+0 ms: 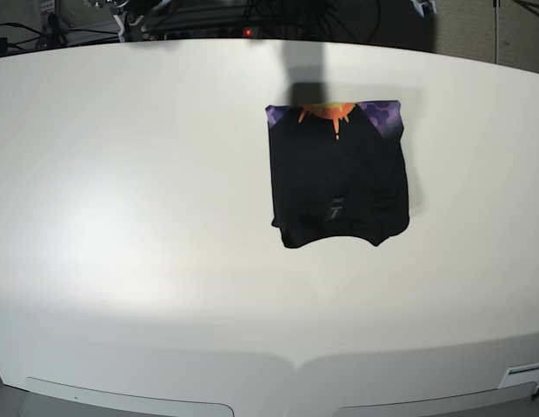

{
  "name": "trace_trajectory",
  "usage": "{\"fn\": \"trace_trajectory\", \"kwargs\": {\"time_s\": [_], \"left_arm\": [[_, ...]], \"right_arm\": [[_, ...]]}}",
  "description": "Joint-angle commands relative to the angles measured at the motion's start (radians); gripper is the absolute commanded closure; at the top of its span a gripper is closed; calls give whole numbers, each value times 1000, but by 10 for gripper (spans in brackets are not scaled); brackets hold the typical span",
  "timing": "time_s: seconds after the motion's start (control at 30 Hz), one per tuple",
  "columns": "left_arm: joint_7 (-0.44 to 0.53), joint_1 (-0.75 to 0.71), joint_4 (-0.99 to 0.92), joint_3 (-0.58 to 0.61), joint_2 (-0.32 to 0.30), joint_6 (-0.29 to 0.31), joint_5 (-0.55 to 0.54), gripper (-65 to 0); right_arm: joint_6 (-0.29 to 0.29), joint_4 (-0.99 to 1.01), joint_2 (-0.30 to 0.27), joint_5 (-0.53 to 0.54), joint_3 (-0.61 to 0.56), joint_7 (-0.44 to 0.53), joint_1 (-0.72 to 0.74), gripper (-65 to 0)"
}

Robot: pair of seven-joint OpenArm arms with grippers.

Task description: Fold the T-shirt properly

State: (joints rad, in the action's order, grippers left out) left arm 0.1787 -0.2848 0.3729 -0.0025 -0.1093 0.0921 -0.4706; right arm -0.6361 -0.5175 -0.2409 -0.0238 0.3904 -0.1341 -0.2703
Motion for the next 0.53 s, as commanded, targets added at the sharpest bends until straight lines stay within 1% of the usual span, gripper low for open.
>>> {"fn": "trace_trajectory", "kwargs": {"time_s": [0.0, 0.1, 0.17, 0.23, 0.43, 0.5], "left_arm": [[-10, -12, 0, -40, -2, -7, -2, 0], [-43, -13, 0, -145, -2, -6, -2, 0], [-52, -14, 0, -178, -1, 1, 2, 0], [-51, -14, -2, -182, 5, 10, 48, 0], [-8, -8, -2, -182, 40, 9, 178, 0], [-10, -6, -3, -181, 40, 10, 183, 0]], "right_arm": [[-4, -6, -11, 8, 1, 8, -4, 0], [-4, -6, -11, 34, 1, 9, -4, 0], [-5, -6, -8, 34, 1, 11, -2, 0], [-5, -6, -5, 31, 1, 11, 2, 0], [-5, -6, 3, 30, 1, 5, 7, 0], [-5, -6, 3, 30, 1, 2, 7, 0]]}}
